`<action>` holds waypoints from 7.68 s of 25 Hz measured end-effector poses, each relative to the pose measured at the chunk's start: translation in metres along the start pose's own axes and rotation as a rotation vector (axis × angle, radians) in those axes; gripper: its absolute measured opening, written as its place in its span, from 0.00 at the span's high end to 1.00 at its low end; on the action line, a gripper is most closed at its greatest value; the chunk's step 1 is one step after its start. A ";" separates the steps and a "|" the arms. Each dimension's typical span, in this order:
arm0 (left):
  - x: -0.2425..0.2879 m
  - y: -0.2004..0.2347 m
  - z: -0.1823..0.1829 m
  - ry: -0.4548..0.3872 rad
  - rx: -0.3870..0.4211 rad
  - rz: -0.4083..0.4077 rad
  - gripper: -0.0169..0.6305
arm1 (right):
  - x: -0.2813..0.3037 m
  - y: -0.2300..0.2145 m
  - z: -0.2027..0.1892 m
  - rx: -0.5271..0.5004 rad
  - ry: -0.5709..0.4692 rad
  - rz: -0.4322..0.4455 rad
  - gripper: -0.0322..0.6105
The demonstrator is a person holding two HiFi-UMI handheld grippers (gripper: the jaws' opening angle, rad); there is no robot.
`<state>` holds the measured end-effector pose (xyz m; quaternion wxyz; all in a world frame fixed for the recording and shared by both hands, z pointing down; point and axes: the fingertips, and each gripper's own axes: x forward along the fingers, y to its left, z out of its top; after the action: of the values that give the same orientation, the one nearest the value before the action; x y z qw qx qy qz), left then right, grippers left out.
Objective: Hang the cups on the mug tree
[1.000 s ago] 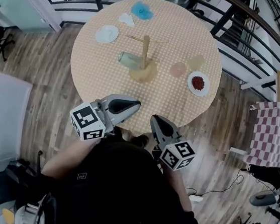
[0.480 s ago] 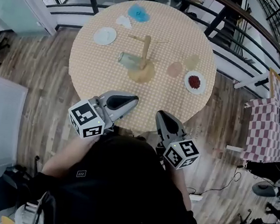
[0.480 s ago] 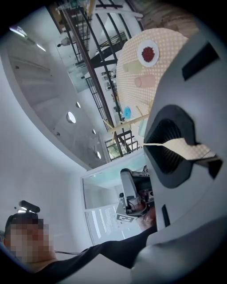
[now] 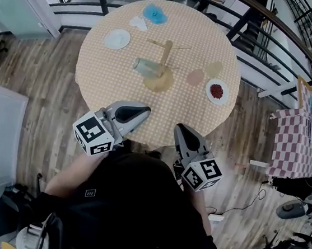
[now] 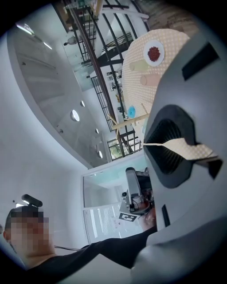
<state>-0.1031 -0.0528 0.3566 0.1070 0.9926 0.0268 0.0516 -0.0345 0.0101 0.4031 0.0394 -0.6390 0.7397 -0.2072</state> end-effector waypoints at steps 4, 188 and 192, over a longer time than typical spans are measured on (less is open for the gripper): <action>0.000 -0.003 -0.001 0.006 0.017 -0.009 0.97 | 0.002 0.004 -0.002 -0.001 0.000 0.006 0.91; 0.072 0.116 -0.046 -0.031 -0.194 0.510 0.96 | 0.237 -0.176 -0.063 -0.862 0.577 0.331 0.42; 0.073 0.116 -0.048 -0.028 -0.196 0.508 0.96 | 0.237 -0.179 -0.066 -0.872 0.593 0.327 0.42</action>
<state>-0.0309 -0.1511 0.4353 0.1864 0.9531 -0.2294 0.0654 0.0677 -0.2186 0.5761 -0.4072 -0.3873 0.8260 -0.0439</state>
